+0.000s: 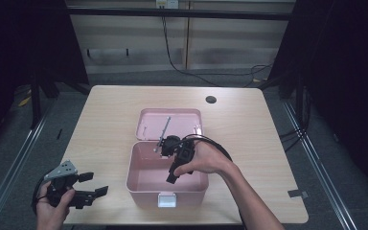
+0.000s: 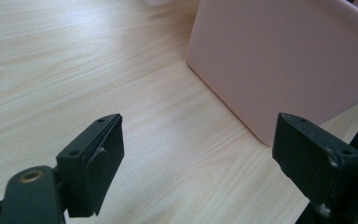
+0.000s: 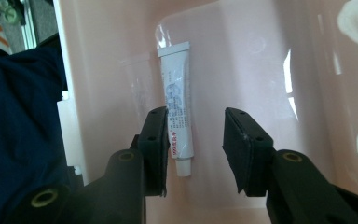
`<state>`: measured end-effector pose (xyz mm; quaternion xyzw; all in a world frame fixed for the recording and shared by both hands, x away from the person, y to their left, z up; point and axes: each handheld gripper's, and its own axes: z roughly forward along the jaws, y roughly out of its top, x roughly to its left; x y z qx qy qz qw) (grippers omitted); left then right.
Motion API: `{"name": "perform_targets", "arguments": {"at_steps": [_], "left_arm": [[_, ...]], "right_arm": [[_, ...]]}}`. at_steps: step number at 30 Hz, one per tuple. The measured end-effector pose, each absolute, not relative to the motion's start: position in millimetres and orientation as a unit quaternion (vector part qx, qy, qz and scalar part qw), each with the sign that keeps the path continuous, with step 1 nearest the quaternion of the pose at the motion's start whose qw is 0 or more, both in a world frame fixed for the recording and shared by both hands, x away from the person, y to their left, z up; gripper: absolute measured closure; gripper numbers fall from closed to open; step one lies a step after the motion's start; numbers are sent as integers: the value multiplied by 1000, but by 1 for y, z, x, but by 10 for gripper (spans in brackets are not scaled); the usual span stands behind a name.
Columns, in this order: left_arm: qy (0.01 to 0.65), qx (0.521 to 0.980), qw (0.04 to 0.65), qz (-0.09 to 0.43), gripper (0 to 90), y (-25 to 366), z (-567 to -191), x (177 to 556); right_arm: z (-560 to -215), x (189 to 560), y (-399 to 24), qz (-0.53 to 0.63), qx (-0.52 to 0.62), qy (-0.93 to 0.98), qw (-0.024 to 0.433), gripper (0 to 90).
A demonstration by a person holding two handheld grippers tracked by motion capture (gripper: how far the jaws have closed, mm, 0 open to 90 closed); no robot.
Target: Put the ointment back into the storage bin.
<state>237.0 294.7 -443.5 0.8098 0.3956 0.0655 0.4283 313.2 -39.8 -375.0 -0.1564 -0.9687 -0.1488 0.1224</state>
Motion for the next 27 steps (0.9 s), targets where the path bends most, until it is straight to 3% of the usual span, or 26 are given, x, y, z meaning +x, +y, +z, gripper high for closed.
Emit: {"name": "perform_targets", "arguments": {"at_steps": [27], "left_arm": [[397, 811, 425, 63, 166, 294, -445, 238]], "right_arm": [[-348, 306, -75, -174, -176, -963, 108, 601]]}}
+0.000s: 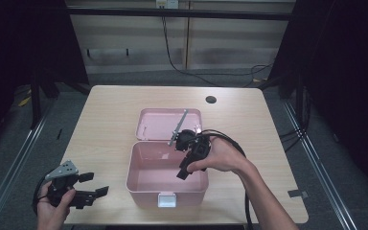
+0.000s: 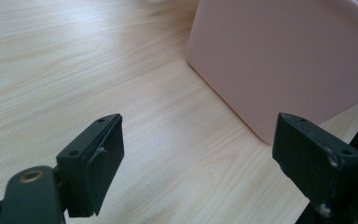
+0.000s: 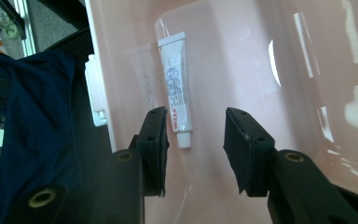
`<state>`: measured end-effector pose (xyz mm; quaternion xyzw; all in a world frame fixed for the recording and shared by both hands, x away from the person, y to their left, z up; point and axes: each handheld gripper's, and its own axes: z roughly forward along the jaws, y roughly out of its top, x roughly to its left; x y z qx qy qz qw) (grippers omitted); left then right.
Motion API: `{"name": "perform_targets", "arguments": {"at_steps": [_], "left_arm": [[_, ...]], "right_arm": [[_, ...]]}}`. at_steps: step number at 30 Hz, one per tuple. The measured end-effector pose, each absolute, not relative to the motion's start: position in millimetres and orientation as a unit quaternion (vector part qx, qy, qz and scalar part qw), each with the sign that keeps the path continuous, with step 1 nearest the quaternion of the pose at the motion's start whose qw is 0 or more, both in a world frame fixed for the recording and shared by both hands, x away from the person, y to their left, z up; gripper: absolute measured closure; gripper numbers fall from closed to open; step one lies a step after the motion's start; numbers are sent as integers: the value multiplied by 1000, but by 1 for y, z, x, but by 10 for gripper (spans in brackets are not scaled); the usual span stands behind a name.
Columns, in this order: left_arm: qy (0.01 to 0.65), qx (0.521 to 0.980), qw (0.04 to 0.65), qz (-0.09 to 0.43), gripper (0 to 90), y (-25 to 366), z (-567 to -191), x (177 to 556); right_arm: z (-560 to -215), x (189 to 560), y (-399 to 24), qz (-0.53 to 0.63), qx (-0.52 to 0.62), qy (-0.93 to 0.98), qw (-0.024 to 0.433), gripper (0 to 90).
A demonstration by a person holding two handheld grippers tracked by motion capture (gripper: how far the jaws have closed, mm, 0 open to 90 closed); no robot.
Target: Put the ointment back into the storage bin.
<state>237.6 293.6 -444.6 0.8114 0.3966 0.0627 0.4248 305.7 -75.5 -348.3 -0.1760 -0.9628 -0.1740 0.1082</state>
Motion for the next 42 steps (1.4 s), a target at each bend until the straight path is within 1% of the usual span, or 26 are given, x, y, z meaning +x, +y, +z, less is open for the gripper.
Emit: {"name": "perform_targets", "arguments": {"at_steps": [13, 27, 37, 42], "left_arm": [[396, 812, 425, 62, 166, 294, -445, 238], [394, 813, 424, 61, 166, 293, -445, 238], [394, 813, 424, 61, 166, 293, -445, 238], [396, 813, 423, 62, 166, 292, -445, 238]], "right_arm": [[-338, 302, -100, -195, -188, -958, 91, 590], [-327, 285, -150, -230, -222, -945, 68, 551], [-327, 276, -177, -244, -238, -938, 57, 549], [-334, 272, -189, -245, -248, -936, 55, 542]]}}
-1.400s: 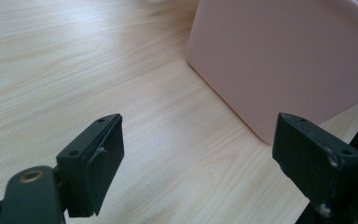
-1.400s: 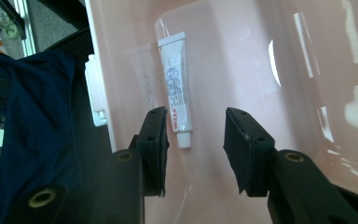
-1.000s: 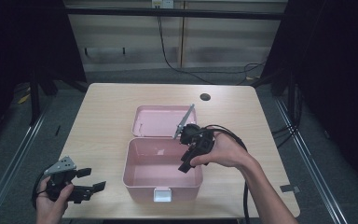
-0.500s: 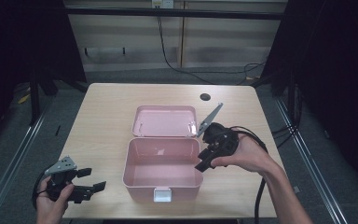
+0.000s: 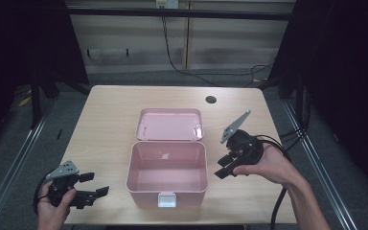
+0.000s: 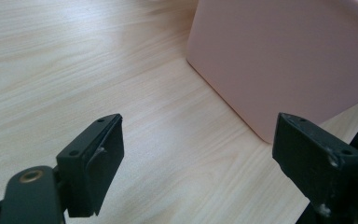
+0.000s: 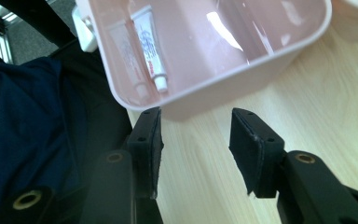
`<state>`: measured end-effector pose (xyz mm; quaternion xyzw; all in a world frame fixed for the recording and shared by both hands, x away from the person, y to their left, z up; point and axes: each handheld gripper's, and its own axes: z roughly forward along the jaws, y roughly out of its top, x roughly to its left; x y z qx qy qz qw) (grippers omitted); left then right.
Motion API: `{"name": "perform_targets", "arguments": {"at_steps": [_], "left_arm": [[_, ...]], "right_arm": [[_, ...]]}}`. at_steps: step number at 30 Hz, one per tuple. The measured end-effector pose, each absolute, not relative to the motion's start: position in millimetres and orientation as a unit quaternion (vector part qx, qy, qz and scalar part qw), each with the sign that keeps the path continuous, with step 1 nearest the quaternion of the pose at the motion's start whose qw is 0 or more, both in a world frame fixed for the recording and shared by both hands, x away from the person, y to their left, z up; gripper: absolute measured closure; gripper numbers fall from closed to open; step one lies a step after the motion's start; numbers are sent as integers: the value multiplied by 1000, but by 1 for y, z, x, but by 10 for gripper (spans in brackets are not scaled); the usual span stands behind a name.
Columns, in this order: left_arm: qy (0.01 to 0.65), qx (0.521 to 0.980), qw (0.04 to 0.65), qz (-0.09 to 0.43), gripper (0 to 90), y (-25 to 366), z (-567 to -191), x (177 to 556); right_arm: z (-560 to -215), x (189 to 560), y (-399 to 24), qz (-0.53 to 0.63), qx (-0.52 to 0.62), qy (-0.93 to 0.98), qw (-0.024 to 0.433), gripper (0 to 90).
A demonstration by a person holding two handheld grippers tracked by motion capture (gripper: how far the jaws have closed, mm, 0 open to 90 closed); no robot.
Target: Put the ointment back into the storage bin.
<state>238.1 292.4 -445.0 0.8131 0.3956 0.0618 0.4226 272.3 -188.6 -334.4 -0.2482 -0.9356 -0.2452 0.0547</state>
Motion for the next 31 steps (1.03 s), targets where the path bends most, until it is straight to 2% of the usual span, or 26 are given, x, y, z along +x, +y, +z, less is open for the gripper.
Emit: {"name": "perform_targets", "arguments": {"at_steps": [25, 31], "left_arm": [[396, 814, 421, 62, 166, 292, -445, 238], [396, 814, 420, 63, 166, 292, -445, 238]], "right_arm": [[-406, 265, -208, -254, -293, -919, 72, 534], [-419, 266, -213, -259, -304, -914, 63, 532]]}}
